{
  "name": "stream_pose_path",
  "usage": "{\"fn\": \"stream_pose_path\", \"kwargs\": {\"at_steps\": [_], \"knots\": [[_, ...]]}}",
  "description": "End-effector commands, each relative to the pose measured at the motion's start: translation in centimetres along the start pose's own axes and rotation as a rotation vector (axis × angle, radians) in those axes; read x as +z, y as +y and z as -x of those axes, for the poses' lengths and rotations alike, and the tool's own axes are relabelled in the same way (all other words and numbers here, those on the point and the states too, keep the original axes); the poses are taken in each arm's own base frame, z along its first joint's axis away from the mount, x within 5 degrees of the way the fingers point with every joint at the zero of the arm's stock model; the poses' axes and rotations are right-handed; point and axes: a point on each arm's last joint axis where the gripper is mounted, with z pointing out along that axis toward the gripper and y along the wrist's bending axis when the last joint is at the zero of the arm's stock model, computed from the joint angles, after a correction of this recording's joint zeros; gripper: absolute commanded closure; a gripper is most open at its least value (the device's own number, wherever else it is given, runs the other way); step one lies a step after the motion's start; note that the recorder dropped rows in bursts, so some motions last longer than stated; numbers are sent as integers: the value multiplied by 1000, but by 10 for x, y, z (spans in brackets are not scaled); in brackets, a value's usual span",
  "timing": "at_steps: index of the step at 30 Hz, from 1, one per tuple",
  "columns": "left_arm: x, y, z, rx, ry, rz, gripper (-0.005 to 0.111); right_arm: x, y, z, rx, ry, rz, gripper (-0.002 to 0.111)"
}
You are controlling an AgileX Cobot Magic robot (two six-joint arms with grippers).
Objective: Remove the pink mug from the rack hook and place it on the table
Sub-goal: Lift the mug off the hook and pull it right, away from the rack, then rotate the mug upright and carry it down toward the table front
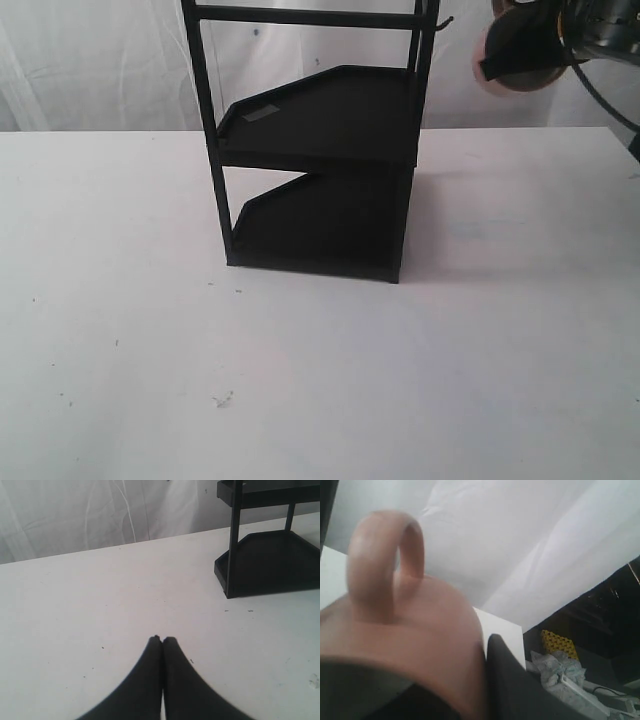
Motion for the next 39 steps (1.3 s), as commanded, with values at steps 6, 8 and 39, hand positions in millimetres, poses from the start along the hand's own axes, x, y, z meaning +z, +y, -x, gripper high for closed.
{"fn": "stream_pose_path", "kwargs": {"at_steps": [6,8,39], "knots": [[0,0,-1,-6,2,2,107,-8,-10,-5,-47,106,-15,108],[0,0,-1,-6,2,2,107,-8,-10,-9,-69,146,-15,108],[0,0,-1,-6,2,2,107,-61,15,-43,-302,525,537,108]]}}
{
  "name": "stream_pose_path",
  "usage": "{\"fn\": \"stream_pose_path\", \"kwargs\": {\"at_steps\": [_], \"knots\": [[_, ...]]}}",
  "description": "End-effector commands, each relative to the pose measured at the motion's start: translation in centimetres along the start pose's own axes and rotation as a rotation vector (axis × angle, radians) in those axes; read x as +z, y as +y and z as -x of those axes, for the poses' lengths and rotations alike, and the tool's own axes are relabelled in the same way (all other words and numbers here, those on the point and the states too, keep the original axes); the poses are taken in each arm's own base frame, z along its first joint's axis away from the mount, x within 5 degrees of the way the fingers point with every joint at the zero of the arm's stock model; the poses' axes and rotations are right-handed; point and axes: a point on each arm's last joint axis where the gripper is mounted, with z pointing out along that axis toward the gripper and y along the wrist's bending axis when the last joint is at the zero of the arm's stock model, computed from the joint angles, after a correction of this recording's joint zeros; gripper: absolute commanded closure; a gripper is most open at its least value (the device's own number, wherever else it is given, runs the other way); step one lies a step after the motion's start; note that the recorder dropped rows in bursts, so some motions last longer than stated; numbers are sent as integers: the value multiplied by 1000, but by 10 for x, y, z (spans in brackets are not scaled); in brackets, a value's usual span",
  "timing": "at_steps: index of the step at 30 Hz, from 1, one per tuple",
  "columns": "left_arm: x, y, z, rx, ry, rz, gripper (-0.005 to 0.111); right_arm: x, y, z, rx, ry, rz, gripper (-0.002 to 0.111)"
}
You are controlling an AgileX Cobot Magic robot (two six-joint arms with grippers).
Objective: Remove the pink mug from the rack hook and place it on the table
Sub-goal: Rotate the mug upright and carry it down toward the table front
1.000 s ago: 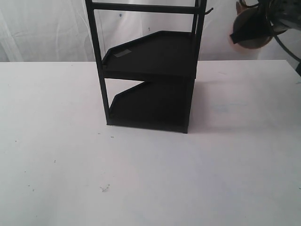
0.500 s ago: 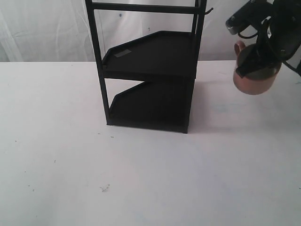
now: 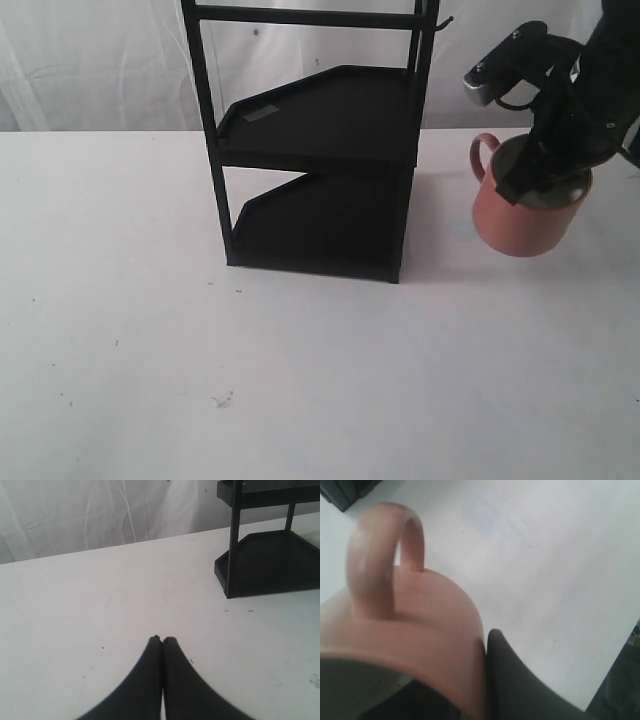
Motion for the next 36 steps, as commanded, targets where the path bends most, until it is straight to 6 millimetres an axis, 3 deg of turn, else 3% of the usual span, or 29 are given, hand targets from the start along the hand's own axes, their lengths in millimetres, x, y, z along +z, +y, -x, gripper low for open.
{"fn": "stream_pose_path", "kwargs": {"at_steps": [1,9,20,29,36], "knots": [[0,0,-1,-6,2,2,107,-15,5,-10,-34,-17,54,108],[0,0,-1,-6,2,2,107,-20,26,-17,-85,-42,245,108],[0,0,-1,-6,2,2,107,-24,41,-18,-171,-26,365,108],[0,0,-1,-6,2,2,107,-31,82,-6,-350,-19,411,108],[0,0,-1,-6,2,2,107,-18,112,-9,-436,-28,406,108]]}}
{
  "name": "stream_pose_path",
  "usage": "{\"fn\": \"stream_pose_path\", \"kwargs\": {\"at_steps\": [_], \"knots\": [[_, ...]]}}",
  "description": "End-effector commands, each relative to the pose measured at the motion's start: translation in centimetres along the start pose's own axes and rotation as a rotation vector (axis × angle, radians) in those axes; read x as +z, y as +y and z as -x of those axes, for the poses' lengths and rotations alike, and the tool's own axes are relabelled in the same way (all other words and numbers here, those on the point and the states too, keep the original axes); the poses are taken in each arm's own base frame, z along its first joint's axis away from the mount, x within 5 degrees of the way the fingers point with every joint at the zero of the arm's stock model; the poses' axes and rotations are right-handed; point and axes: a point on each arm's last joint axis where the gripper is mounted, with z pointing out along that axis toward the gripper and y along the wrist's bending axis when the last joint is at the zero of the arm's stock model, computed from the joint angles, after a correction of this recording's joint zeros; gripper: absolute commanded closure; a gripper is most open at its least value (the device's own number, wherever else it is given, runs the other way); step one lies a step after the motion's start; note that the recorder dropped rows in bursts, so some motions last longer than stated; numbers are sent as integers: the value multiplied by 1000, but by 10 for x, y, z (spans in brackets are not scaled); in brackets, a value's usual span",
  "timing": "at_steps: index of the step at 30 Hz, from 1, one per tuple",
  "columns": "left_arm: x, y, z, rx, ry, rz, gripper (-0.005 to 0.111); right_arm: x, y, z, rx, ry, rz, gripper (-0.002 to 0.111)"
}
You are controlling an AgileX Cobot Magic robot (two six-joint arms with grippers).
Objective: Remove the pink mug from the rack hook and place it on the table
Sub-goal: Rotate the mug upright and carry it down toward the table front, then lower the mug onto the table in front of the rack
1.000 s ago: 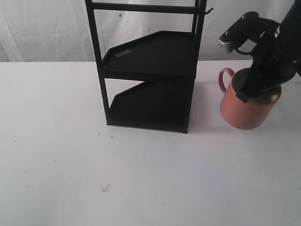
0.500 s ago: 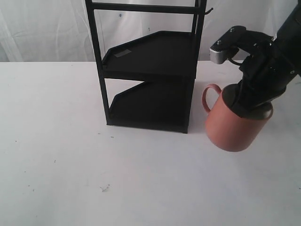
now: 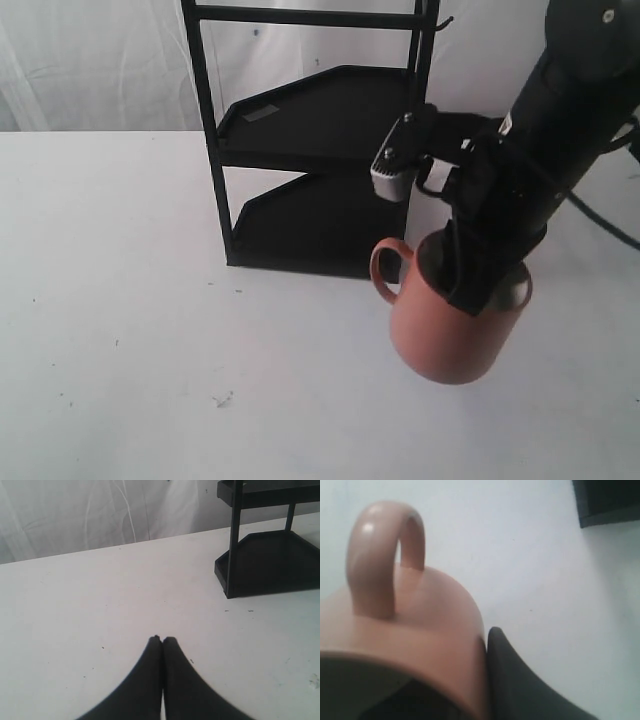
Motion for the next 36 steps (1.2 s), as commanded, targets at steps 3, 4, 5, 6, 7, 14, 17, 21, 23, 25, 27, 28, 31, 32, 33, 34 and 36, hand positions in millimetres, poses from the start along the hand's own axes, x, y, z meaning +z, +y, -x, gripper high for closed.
{"fn": "stream_pose_path", "kwargs": {"at_steps": [3,4,5,6,7,14,17,21,23,25,27,28,31,32,33,34,36], "knots": [[0,0,-1,-6,2,2,107,12,12,4,-57,-21,-19,108],[0,0,-1,-6,2,2,107,14,12,5,-56,-23,-19,108],[0,0,-1,-6,2,2,107,15,12,5,-52,-22,-12,108],[0,0,-1,-6,2,2,107,20,11,6,-48,-13,0,108],[0,0,-1,-6,2,2,107,24,11,6,-44,2,18,108],[0,0,-1,-6,2,2,107,60,10,12,-46,78,87,108],[0,0,-1,-6,2,2,107,71,15,19,-76,78,86,108],[0,0,-1,-6,2,2,107,80,20,26,-106,71,77,108],[0,0,-1,-6,2,2,107,84,20,27,-111,73,76,108],[0,0,-1,-6,2,2,107,85,20,28,-112,71,71,108],[0,0,-1,-6,2,2,107,85,19,29,-110,64,68,108],[0,0,-1,-6,2,2,107,86,20,29,-113,64,72,108],[0,0,-1,-6,2,2,107,86,22,31,-107,63,69,108],[0,0,-1,-6,2,2,107,87,24,32,-109,73,42,108],[0,0,-1,-6,2,2,107,87,27,34,-116,77,25,108],[0,0,-1,-6,2,2,107,88,30,37,-130,78,3,108],[0,0,-1,-6,2,2,107,89,37,44,-157,56,-13,108]]}}
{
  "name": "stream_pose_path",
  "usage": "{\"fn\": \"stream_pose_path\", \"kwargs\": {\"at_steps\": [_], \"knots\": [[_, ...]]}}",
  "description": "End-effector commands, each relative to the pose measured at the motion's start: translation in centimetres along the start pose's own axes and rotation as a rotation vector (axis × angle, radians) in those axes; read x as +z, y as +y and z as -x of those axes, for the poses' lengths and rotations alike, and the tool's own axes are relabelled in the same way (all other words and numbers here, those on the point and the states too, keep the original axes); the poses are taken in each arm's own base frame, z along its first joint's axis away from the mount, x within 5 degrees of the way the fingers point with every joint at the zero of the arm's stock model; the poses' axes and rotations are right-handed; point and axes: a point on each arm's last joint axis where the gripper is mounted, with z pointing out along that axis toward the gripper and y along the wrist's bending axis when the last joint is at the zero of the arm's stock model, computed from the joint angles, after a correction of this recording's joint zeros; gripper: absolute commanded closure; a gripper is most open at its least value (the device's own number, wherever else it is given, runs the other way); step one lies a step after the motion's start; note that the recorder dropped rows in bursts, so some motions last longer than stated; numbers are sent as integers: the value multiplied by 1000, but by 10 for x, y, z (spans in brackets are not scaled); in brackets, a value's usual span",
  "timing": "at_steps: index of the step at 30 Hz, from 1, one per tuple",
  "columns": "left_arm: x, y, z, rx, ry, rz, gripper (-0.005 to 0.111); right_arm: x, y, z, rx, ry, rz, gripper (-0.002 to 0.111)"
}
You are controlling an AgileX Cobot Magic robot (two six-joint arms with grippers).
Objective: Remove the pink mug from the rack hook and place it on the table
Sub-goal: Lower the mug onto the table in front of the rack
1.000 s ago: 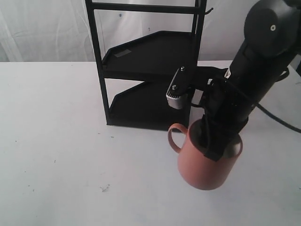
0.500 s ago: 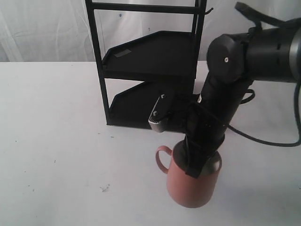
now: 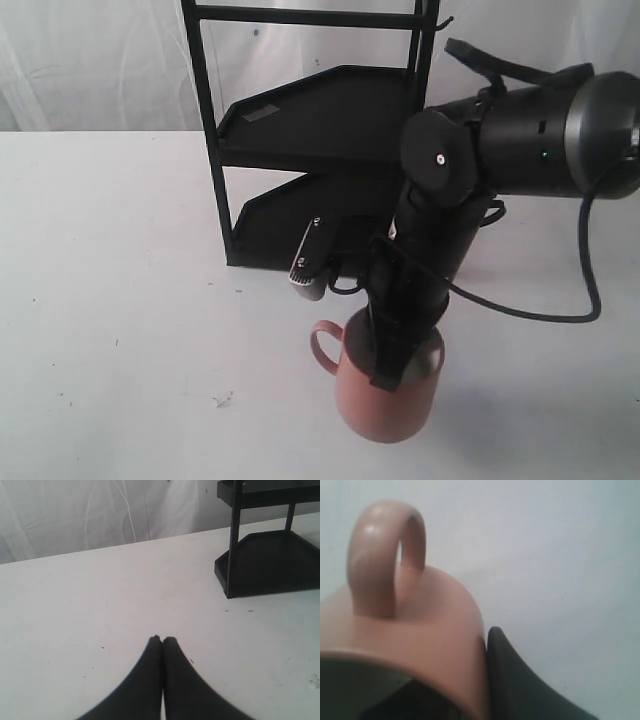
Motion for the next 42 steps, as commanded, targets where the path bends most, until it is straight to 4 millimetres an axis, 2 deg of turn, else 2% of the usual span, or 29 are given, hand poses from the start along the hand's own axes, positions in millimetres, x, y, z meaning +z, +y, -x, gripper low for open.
{"fn": "stream_pose_path", "kwargs": {"at_steps": [1,19,42], "knots": [[0,0,-1,-6,2,2,107,-1,10,12,-33,-36,-43,108],[0,0,-1,-6,2,2,107,29,7,17,13,-20,-11,108],[0,0,-1,-6,2,2,107,34,8,17,24,-12,8,108]]}}
